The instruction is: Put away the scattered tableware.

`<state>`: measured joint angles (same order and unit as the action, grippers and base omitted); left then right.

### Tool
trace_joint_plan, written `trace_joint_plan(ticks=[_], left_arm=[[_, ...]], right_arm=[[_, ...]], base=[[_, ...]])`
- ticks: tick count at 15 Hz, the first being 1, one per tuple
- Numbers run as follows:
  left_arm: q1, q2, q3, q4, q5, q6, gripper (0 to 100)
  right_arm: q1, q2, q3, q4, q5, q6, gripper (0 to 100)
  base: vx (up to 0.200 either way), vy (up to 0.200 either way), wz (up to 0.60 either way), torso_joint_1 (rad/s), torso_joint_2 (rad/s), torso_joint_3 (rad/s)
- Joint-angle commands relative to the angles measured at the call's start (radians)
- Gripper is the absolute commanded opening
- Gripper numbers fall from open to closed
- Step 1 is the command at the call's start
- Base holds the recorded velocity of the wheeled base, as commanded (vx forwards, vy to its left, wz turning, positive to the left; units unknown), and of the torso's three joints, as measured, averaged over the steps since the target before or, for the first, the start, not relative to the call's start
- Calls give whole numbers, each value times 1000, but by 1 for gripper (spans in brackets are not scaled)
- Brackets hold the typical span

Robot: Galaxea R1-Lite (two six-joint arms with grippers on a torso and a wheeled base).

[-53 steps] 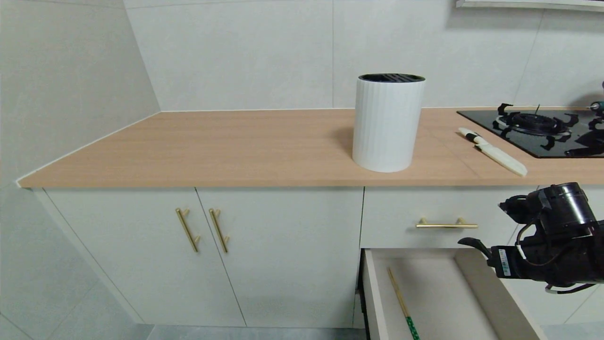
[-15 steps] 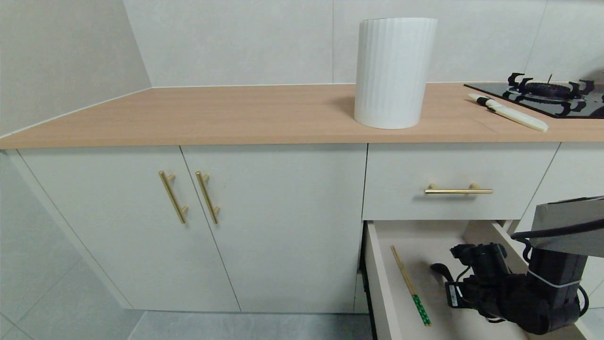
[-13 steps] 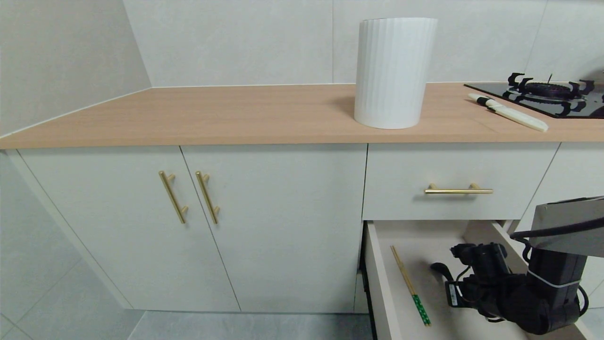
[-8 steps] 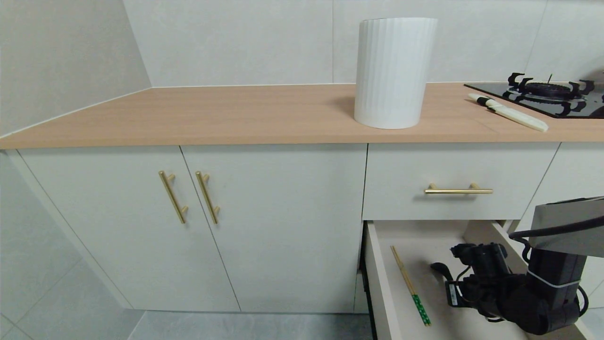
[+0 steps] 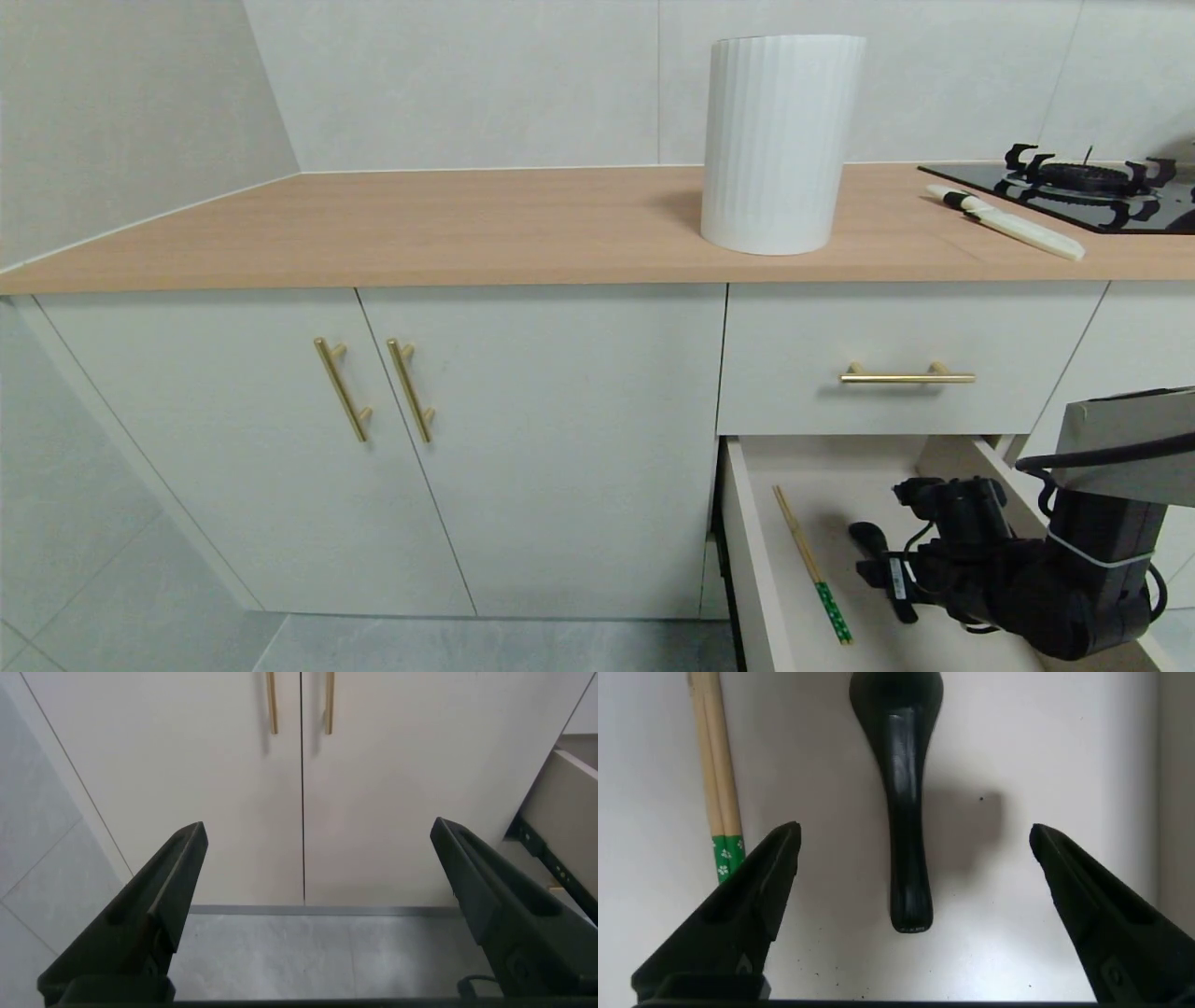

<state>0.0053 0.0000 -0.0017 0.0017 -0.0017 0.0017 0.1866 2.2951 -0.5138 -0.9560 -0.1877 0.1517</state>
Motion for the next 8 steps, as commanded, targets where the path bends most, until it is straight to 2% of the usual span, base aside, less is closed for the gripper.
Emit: trace_joint_plan(ticks=[1, 2, 5, 6, 8], left_arm=[[1, 2, 0, 0, 0, 0, 100], [1, 2, 0, 0, 0, 0, 100], [-1, 2, 0, 0, 0, 0, 100], [-1, 2, 0, 0, 0, 0, 100], [1, 2, 0, 0, 0, 0, 100]], right_arm=[[14, -187, 38, 20, -3, -3, 100], [34, -296, 44, 85, -3, -3, 100], [63, -602, -11, 405, 5, 0, 100], [67, -724, -58, 574, 10, 2, 100], [67, -799, -91, 674, 16, 2, 100]], base=[[0, 0, 0, 0, 0, 0], [0, 0, 0, 0, 0, 0], [0, 0, 0, 0, 0, 0], [0, 0, 0, 0, 0, 0], [0, 0, 0, 0, 0, 0]])
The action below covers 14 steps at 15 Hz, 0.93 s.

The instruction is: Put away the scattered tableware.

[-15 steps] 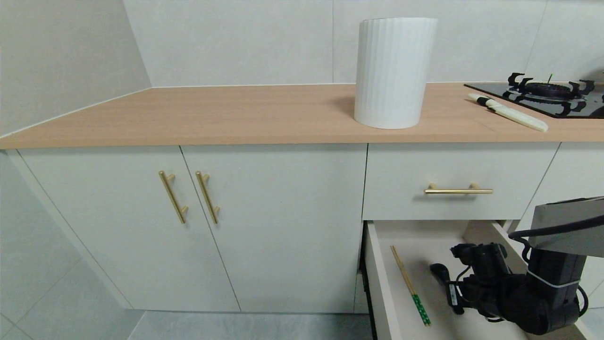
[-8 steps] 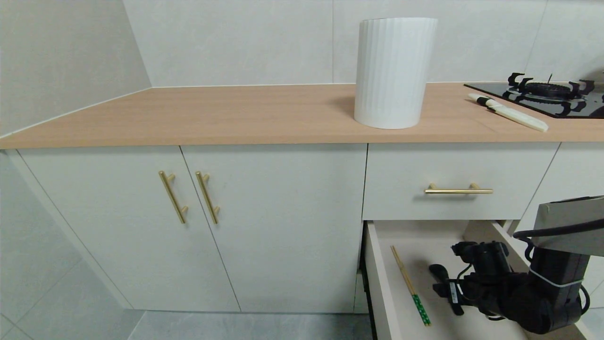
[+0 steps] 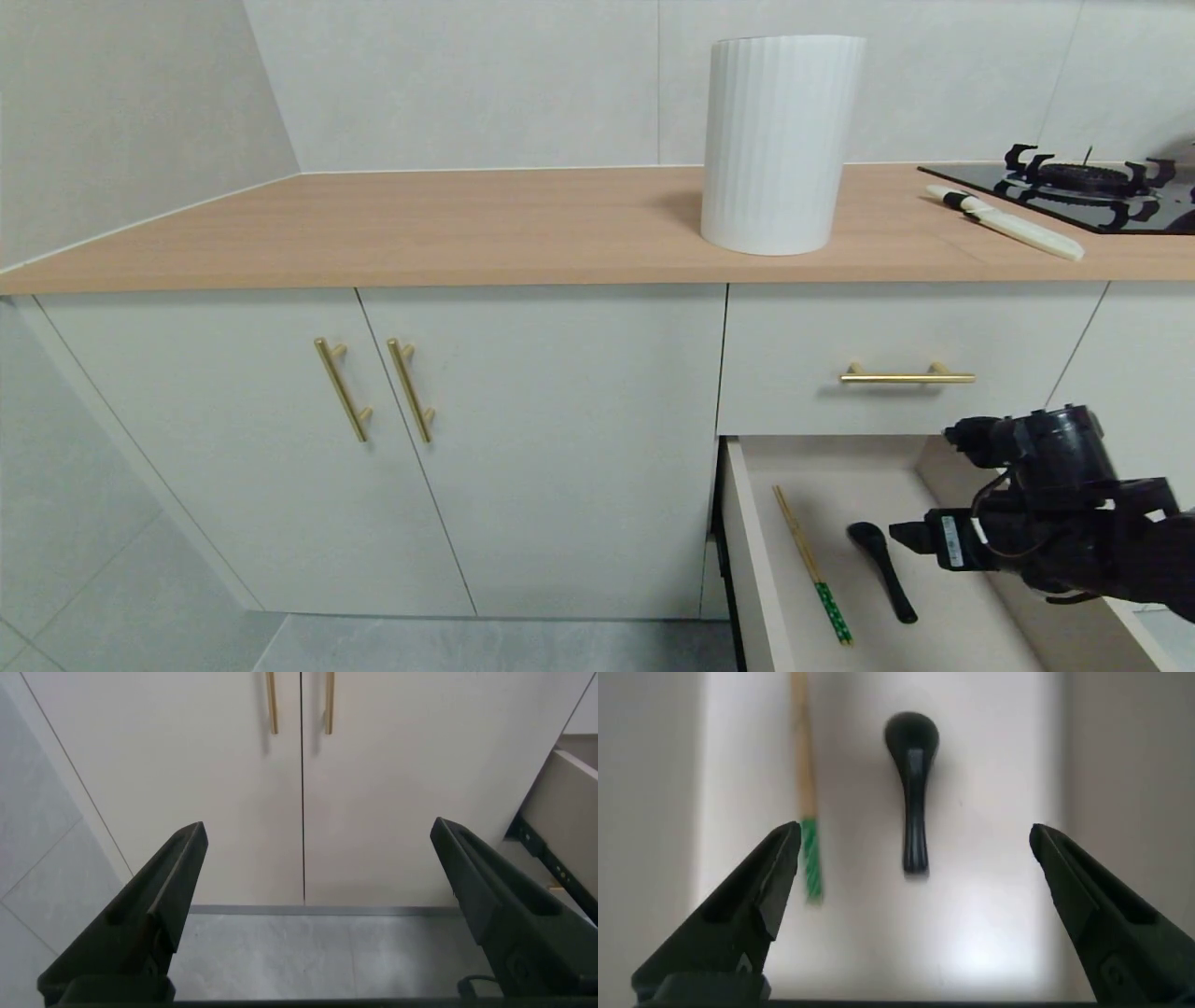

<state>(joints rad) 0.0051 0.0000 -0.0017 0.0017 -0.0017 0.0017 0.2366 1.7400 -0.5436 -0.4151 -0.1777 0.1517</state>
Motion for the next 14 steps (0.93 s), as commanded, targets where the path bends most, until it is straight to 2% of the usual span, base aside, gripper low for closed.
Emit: trace_joint_plan(ticks=[1, 4, 8, 14], left_arm=[[1, 2, 0, 0, 0, 0, 100], [-1, 2, 0, 0, 0, 0, 100], [-1, 2, 0, 0, 0, 0, 100], [-1, 2, 0, 0, 0, 0, 100]], right_arm=[[18, -298, -79, 208, 37, 0, 100], [21, -321, -107, 305, 50, -1, 100], [49, -321, -102, 308, 50, -1, 100], [63, -323, -101, 334, 49, -1, 100]], base=[[0, 0, 0, 0, 0, 0], [0, 0, 0, 0, 0, 0], [0, 0, 0, 0, 0, 0], [-200, 0, 0, 2, 2, 2]])
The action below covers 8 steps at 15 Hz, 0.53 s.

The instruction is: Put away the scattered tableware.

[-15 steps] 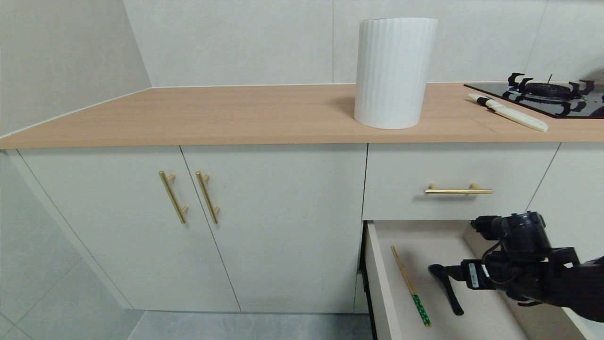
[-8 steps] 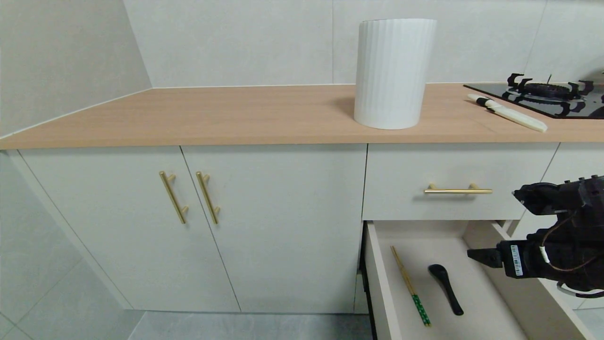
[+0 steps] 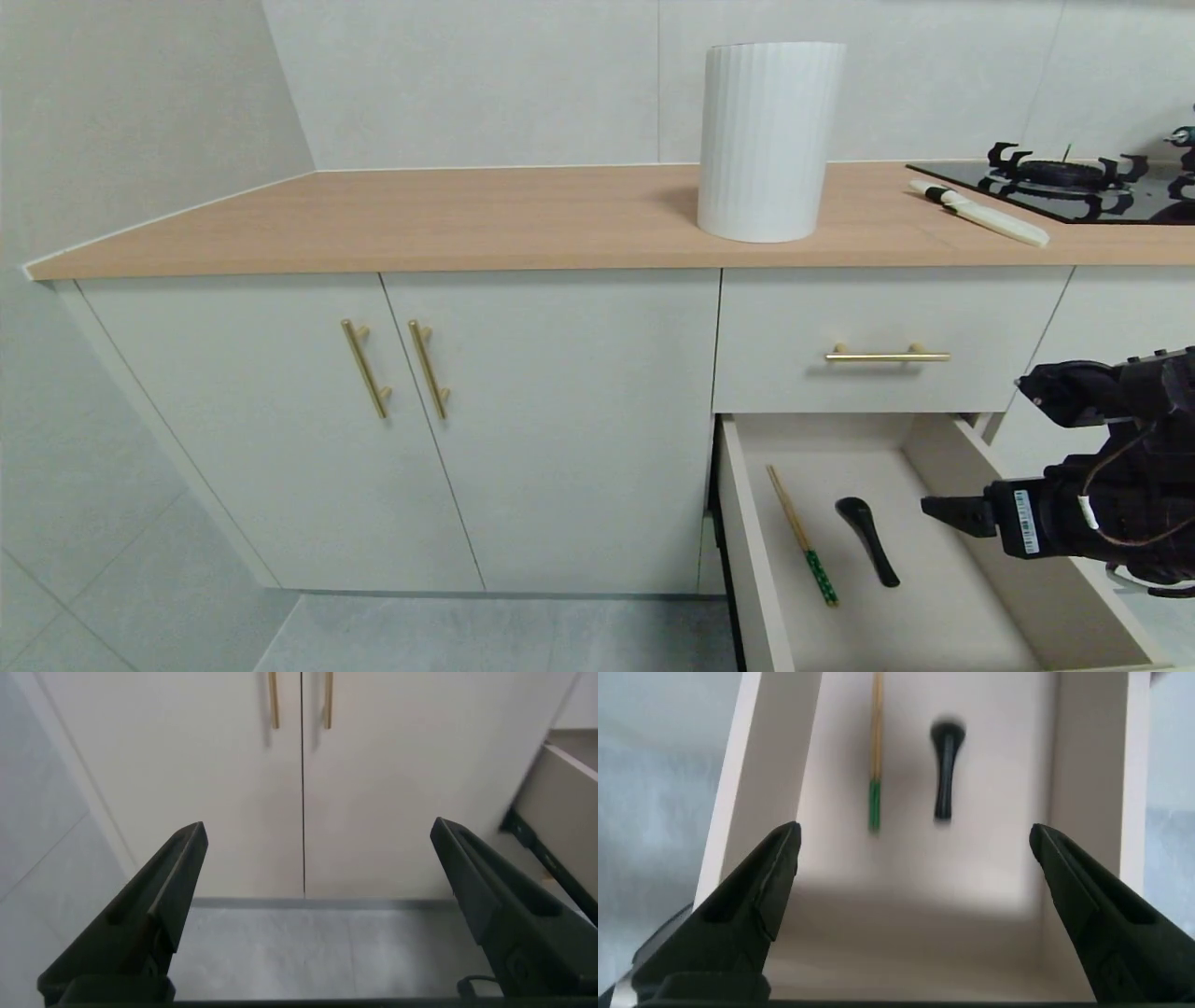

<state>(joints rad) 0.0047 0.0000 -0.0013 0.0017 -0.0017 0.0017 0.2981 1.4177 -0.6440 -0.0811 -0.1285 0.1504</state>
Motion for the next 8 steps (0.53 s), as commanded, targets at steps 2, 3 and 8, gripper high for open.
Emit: trace_joint_plan(ticks=[2, 3, 8], left_arm=[[1, 2, 0, 0, 0, 0, 100], [0, 2, 0, 0, 0, 0, 100], [1, 2, 0, 0, 0, 0, 100]], right_arm=[[13, 0, 1, 0, 0, 0, 100], [13, 0, 3, 3, 1, 0, 100], [56, -17, 6, 172, 9, -66, 100]], base=[[-200, 0, 0, 2, 2, -2], [-200, 0, 0, 2, 7, 2], [0, 0, 0, 0, 0, 0]])
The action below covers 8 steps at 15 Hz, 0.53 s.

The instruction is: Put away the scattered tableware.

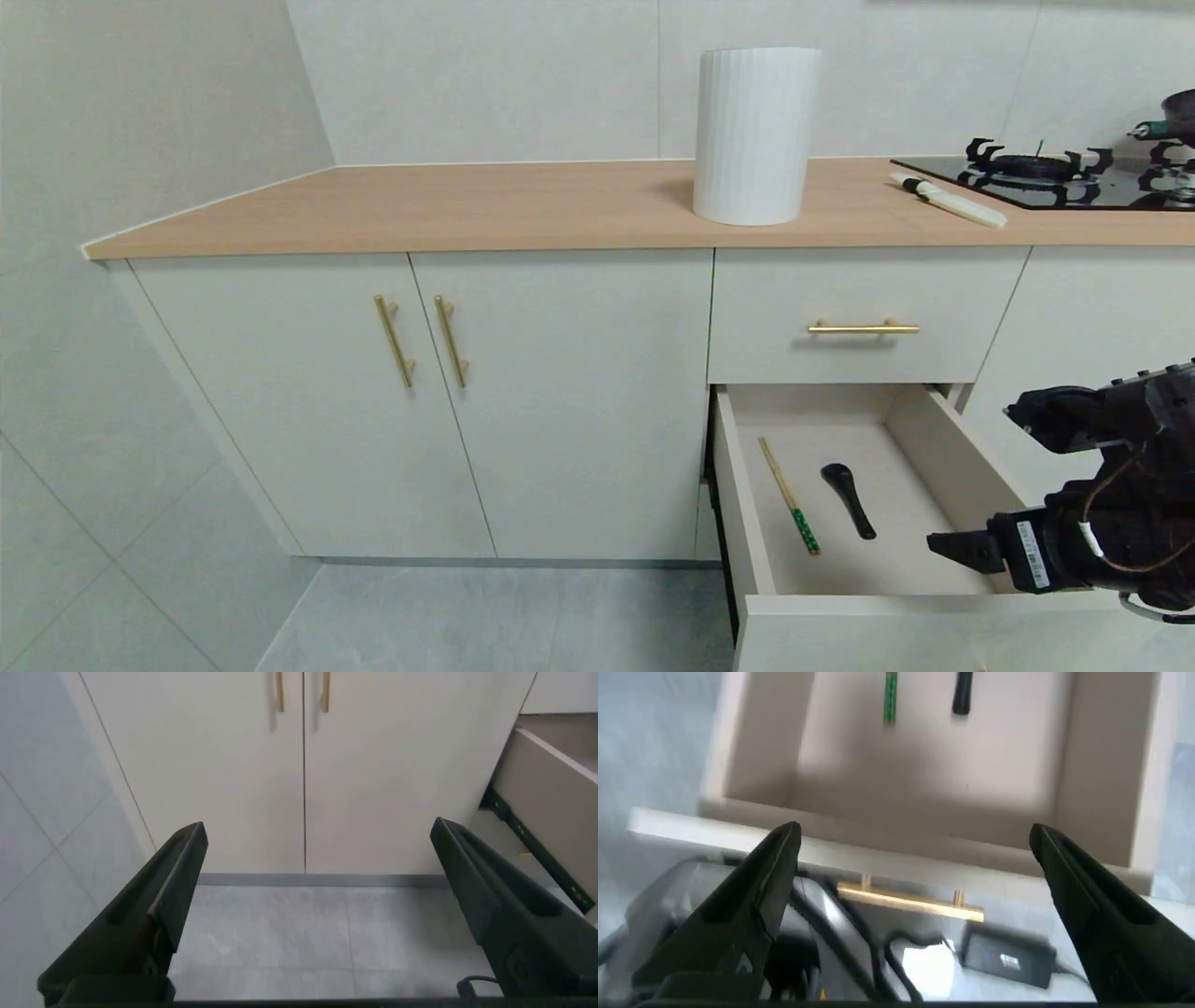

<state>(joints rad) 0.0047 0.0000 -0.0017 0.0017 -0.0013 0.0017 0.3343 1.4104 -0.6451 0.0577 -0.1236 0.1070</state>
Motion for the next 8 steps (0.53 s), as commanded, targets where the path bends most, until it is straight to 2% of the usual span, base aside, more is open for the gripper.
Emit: trace_joint_plan(ticks=[1, 2, 4, 8], left_arm=[[0, 2, 0, 0, 0, 0, 100], [0, 2, 0, 0, 0, 0, 100], [0, 2, 0, 0, 0, 0, 100], [1, 2, 0, 0, 0, 0, 100]], right_arm=[[35, -21, 27, 59, 22, -61, 100], [37, -21, 30, 60, 25, -64, 100], [54, -34, 91, 67, 73, -175, 100], [135, -5, 151, 68, 114, -210, 100]], base=[[0, 0, 0, 0, 0, 0], [0, 0, 0, 0, 0, 0], [0, 0, 0, 0, 0, 0], [0, 0, 0, 0, 0, 0]])
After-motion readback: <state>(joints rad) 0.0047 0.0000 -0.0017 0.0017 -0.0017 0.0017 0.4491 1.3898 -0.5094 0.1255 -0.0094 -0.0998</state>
